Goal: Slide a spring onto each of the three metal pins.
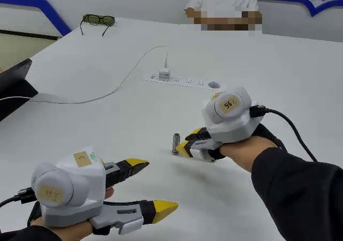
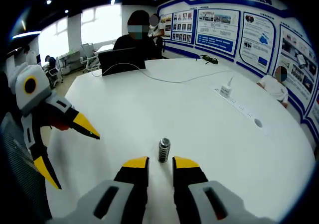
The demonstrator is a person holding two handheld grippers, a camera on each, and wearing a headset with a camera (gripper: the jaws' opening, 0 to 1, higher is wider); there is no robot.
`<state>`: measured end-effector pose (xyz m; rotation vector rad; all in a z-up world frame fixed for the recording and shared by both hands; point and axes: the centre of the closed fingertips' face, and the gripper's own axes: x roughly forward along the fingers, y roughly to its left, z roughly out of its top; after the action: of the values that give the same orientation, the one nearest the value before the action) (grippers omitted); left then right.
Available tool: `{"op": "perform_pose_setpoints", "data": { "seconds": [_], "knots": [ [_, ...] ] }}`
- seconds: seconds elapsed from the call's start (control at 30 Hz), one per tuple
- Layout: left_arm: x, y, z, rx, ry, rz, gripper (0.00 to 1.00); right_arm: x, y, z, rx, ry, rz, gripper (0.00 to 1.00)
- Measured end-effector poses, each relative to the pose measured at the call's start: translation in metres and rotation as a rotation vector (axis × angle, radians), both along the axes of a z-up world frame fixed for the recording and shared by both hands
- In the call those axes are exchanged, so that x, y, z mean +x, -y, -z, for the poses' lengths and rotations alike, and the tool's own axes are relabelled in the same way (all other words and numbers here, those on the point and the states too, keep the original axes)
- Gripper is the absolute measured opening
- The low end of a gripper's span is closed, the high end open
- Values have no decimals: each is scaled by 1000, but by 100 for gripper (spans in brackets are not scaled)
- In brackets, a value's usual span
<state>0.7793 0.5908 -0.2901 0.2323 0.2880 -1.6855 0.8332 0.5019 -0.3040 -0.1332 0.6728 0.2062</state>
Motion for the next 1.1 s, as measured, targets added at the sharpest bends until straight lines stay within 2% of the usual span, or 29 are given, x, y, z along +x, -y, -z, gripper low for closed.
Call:
{"op": "perform_pose_setpoints", "data": {
  "seconds": [0.67,1.1],
  "knots": [
    [-1,2,-3,-5,9,0,65,-40,-17,-7,14,33,-8,22],
    [-3,3,-5,-9,15,4,66,-64,-14,-11,23,48,14,22]
  ]
}}
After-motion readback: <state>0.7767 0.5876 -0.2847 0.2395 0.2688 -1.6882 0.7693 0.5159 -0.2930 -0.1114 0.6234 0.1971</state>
